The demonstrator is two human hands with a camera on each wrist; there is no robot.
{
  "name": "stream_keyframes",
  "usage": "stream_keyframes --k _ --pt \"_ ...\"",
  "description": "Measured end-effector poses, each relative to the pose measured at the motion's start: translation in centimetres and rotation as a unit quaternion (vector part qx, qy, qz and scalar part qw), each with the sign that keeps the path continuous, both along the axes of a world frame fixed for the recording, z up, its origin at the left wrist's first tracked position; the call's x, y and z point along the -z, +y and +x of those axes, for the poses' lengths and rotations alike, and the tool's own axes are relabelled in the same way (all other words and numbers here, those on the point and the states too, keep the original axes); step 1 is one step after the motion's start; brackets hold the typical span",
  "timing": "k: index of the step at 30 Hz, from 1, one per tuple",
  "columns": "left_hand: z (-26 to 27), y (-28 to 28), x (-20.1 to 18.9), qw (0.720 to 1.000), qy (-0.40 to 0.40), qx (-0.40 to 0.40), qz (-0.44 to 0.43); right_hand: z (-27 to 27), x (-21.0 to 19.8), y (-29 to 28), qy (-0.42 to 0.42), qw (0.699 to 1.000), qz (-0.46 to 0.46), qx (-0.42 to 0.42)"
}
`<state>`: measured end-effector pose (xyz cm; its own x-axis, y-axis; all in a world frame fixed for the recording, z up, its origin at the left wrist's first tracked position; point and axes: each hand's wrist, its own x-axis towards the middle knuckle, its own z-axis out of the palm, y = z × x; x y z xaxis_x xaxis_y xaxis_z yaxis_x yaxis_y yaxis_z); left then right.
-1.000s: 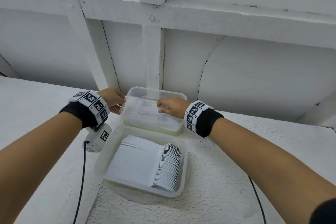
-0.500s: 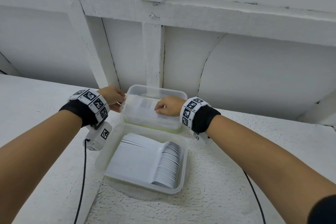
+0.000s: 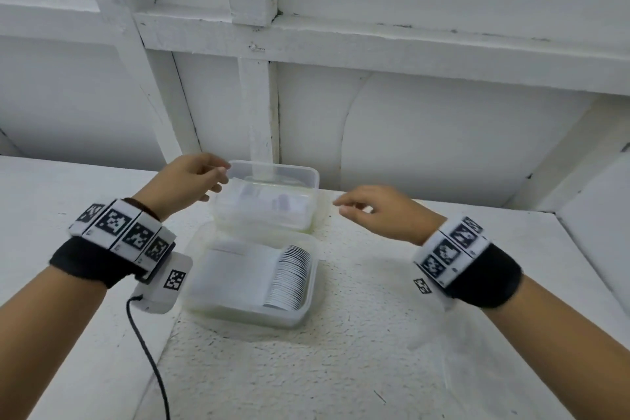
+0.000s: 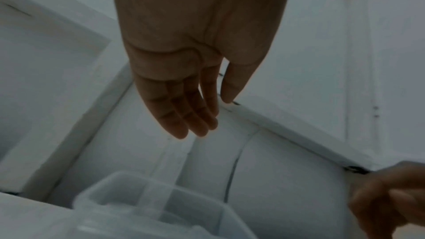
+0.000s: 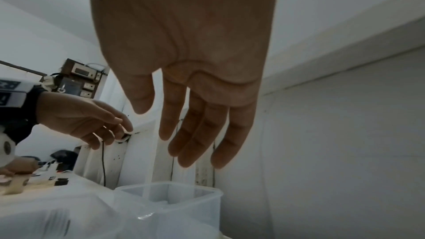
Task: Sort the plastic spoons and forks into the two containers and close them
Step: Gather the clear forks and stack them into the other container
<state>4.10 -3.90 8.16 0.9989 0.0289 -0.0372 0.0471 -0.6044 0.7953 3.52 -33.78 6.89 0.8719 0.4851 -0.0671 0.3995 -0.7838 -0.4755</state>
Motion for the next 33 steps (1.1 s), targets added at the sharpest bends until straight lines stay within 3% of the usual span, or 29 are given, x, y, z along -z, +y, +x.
stream_keyframes --k 8,14,20,24,29,33 --pt "-8.6 -11.0 0.5 0.985 -0.001 0.160 -0.066 -11.0 3.2 -10.6 0.039 0.989 -0.023 0.143" --pt "-12.1 -20.5 5.2 0.959 0.056 0.279 0.009 -17.2 7.0 -14.8 0.056 0.972 -0.048 0.224" --pt "-10.9 -27.9 10.3 0.942 0.119 0.256 0.181 -21.3 9.2 -16.1 0.056 0.959 -0.010 0.279" --pt "-9.9 -29.8 11.5 0.924 0.158 0.247 0.247 -22.4 9.5 -16.2 0.048 0.958 0.016 0.280" --pt "-9.3 -29.0 11.1 0.929 0.171 0.247 0.216 -22.5 8.8 -16.7 0.049 0.957 0.039 0.285" --pt "-10.0 -26.9 10.6 0.950 0.198 0.215 0.111 -19.7 7.7 -17.3 0.042 0.957 0.000 0.286"
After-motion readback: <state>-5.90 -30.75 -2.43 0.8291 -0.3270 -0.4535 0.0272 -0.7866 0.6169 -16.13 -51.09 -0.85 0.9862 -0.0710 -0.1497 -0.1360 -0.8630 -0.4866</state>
